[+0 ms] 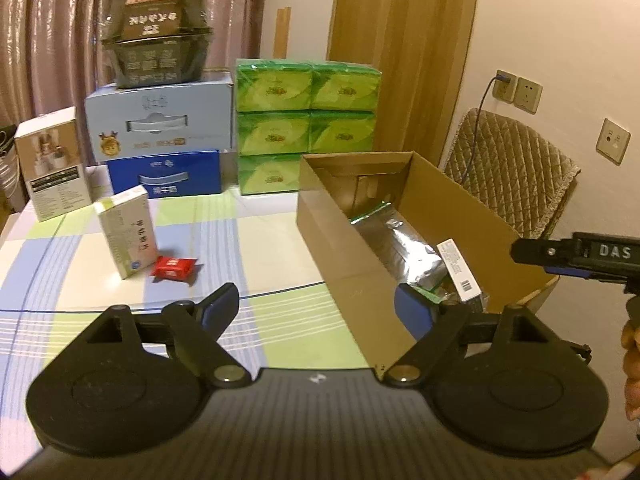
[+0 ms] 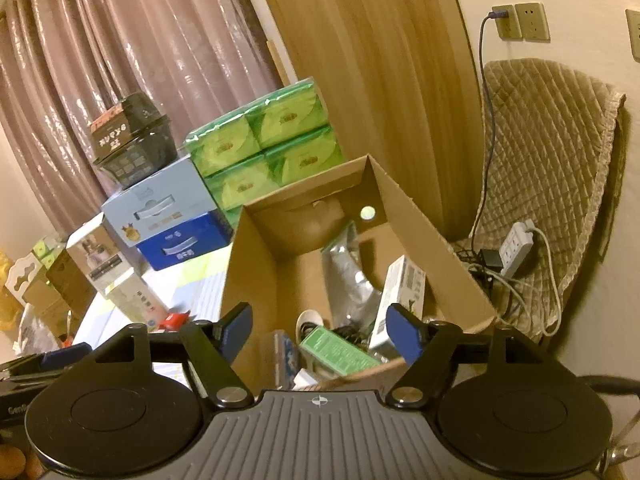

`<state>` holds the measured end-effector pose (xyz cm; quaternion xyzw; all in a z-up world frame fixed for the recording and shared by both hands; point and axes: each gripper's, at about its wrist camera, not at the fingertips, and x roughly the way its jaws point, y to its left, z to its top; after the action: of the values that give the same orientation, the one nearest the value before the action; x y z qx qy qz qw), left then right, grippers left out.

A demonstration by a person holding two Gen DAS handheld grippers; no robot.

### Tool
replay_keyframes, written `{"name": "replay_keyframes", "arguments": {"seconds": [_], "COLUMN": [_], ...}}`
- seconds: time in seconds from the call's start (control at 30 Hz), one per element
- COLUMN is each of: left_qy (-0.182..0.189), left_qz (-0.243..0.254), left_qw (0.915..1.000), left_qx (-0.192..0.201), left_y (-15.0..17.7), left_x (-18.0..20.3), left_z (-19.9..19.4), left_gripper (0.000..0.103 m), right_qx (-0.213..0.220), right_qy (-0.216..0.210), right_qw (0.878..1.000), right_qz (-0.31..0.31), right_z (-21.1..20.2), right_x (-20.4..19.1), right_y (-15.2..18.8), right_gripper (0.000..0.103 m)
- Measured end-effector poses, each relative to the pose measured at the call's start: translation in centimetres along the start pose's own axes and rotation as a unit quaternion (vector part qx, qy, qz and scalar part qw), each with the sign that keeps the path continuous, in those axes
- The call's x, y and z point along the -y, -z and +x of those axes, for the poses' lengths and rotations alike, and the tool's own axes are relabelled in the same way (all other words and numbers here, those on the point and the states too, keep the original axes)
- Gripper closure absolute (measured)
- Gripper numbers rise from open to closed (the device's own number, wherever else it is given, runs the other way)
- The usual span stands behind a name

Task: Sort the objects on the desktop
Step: 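Withdraw both open tools from the cardboard box back over the table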

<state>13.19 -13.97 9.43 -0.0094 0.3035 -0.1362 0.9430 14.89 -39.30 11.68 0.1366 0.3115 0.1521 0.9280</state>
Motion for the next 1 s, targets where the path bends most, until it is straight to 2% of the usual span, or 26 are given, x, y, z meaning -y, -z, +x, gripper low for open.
{"name": "replay_keyframes", "arguments": {"seconds": [0.07,0.23,0.33,0.47,0.63,1.0], "left_qy": [-0.005,-0.019,-0.028,-0.042,-0.063,-0.098], "left_qz": [0.0,0.0,-0.005,-0.011,-0.016,-0.028], "left_qw": [1.0,0.9998,0.9995,0.999,0.9978,0.9948], "left_qx": [0.003,0.007,0.01,0.011,0.011,0.004], "left_y": [0.2,0.8,1.2,1.7,2.5,3.9], "left_x": [-0.4,-1.8,-3.0,-4.7,-6.7,-10.4], "left_z": [-0.7,-2.6,-3.8,-5.2,-6.9,-9.7], "left_gripper": [0.018,0.013,0.009,0.005,0.001,0.001], "right_qx": [0.003,0.003,0.005,0.003,-0.001,-0.017], "right_qy": [-0.001,-0.008,-0.014,-0.029,-0.042,-0.059], "right_qw": [1.0,1.0,1.0,0.999,0.998,0.996], "right_qz": [0.0,-0.003,-0.011,-0.028,-0.043,-0.069], "right_z": [-0.7,-1.9,-2.5,-3.0,-3.0,-2.4], "right_x": [-0.5,-2.2,-3.6,-5.7,-8.1,-11.4], "right_y": [0.3,0.9,1.3,1.8,2.3,3.7], "right_gripper": [0.023,0.02,0.009,0.002,0.002,0.002]}}
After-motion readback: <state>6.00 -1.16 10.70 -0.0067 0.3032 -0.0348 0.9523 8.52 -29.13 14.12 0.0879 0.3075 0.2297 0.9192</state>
